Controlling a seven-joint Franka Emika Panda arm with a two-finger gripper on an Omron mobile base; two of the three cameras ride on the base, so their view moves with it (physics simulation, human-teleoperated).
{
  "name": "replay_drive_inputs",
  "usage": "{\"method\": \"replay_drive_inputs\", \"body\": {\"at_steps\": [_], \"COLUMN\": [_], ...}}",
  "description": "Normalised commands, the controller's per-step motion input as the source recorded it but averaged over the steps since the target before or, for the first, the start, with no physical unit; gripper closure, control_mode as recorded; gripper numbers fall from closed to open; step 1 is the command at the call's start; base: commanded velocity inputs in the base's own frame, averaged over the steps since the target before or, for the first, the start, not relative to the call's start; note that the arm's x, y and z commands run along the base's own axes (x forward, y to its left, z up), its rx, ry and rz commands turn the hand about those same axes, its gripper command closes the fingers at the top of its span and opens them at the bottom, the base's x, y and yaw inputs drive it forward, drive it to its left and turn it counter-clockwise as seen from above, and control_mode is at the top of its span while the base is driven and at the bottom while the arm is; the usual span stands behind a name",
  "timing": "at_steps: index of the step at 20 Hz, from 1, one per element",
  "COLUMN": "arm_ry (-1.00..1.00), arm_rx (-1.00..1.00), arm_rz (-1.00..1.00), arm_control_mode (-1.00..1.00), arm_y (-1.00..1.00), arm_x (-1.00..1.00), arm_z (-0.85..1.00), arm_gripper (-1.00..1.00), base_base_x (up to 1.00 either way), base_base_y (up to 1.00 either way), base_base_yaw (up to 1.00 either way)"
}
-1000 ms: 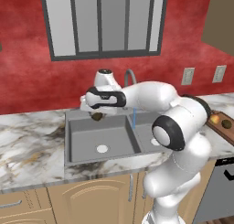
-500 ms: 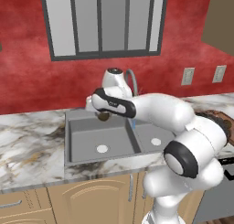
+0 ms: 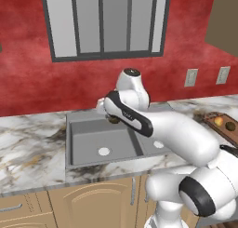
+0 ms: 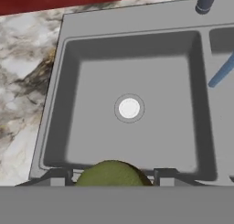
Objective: Pick the kiwi, mango, kiwi from the sink and place them on the cutting board to airdry. Then turn off the sink faucet.
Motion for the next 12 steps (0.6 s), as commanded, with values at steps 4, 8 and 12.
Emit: {"method": "replay_drive_inputs", "body": {"at_steps": [4, 8, 12], "arm_ry": [0.00, 0.01, 0.05], "arm_rx": [0.02, 0.02, 0.01], "arm_rz": [0.03, 0.00, 0.00], "arm_control_mode": [-1.00, -1.00, -1.00], "arm_y": [-0.22, -0.24, -0.25], "arm_x": [-0.46, -0.49, -0.48], "arm_z": [0.60, 0.61, 0.51], "arm_gripper": [1.00, 1.00, 1.00], "base_base_x": [0.00, 0.00, 0.00], "base_base_y": [0.00, 0.00, 0.00], "base_base_yaw": [0.00, 0.00, 0.00]}}
